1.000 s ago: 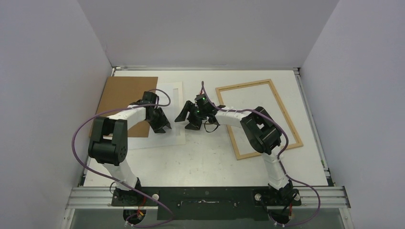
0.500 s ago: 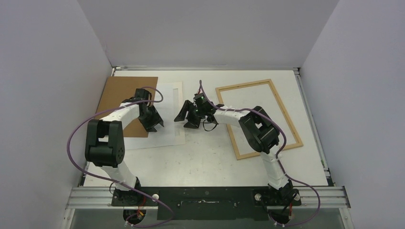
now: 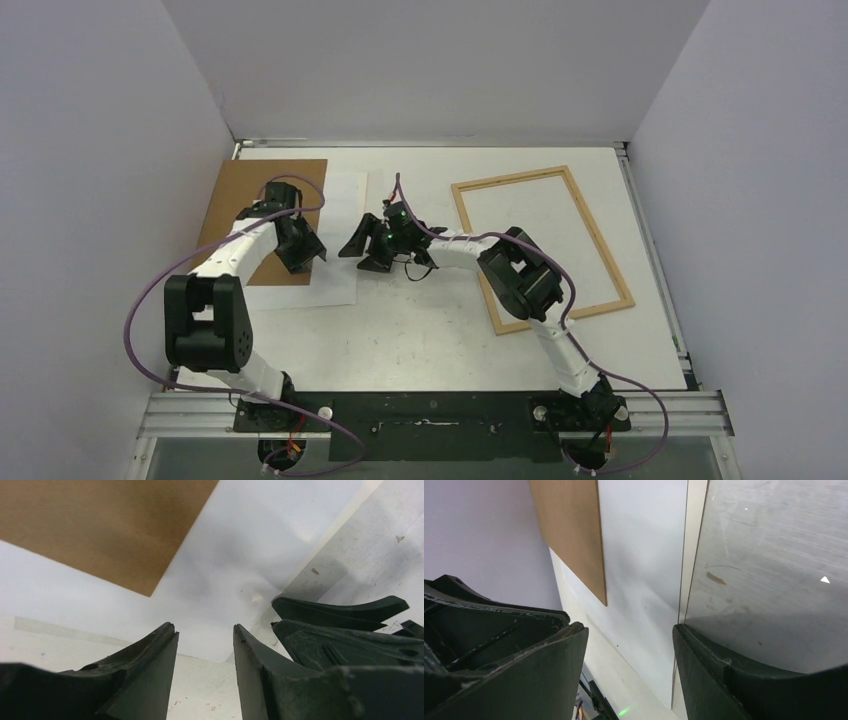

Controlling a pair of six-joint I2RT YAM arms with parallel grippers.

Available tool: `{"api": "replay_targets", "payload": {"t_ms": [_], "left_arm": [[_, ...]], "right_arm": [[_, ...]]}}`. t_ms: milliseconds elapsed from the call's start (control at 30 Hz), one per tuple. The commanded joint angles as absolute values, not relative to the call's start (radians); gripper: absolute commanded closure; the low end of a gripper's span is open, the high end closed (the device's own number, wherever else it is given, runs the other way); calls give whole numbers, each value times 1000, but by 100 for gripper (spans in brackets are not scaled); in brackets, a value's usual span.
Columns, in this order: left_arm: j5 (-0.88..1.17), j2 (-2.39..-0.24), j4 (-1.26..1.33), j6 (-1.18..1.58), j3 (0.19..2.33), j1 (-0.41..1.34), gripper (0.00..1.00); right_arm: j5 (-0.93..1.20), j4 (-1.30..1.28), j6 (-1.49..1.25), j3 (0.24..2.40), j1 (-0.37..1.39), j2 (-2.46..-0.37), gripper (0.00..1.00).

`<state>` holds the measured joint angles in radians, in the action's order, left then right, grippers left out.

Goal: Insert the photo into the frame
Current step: Adjust the photo frame item at the center of the board.

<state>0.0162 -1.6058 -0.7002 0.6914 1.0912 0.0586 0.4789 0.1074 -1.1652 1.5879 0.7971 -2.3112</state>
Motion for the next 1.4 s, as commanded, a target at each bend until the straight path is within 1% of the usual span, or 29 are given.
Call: {"api": "replay_targets", "payload": {"t_ms": [0, 100, 233, 300, 433, 633, 767, 867, 967, 1133, 1233, 1367], "left_arm": [[-57, -1507, -748, 688, 1090, 22, 56], [-45, -1478, -748, 675, 1079, 6, 56], [-4, -1457, -729, 661, 1062, 5, 55], [0, -1447, -724, 662, 1056, 5, 55], [35, -1445, -716, 656, 1058, 5, 54], [100, -1463, -701, 639, 1082, 5, 53], [147, -1482, -687, 630, 1097, 5, 53], [159, -1489, -685, 630, 1101, 6, 51], [164, -1494, -688, 631, 1103, 5, 47], [162, -1509, -714, 617, 1107, 5, 35], [151, -1525, -743, 603, 1110, 6, 33], [127, -1548, -791, 588, 1118, 5, 32]], "right_arm": [[454, 181, -1218, 1586, 830, -2396, 35], [460, 257, -1233, 1566, 833, -2389, 34], [478, 482, -1273, 1520, 825, -2378, 32], [492, 477, -1255, 1544, 820, -2385, 32], [474, 310, -1117, 1548, 815, -2337, 31], [398, 67, -843, 1493, 814, -2154, 30], [275, -222, -597, 1529, 840, -2090, 31], [106, -438, -436, 1605, 887, -2101, 29], [18, -571, -344, 1677, 924, -2141, 25], [-56, -651, -294, 1776, 963, -2203, 14], [-88, -720, -259, 1834, 987, -2261, 12], [-125, -783, -224, 1835, 1004, -2310, 11]]}}
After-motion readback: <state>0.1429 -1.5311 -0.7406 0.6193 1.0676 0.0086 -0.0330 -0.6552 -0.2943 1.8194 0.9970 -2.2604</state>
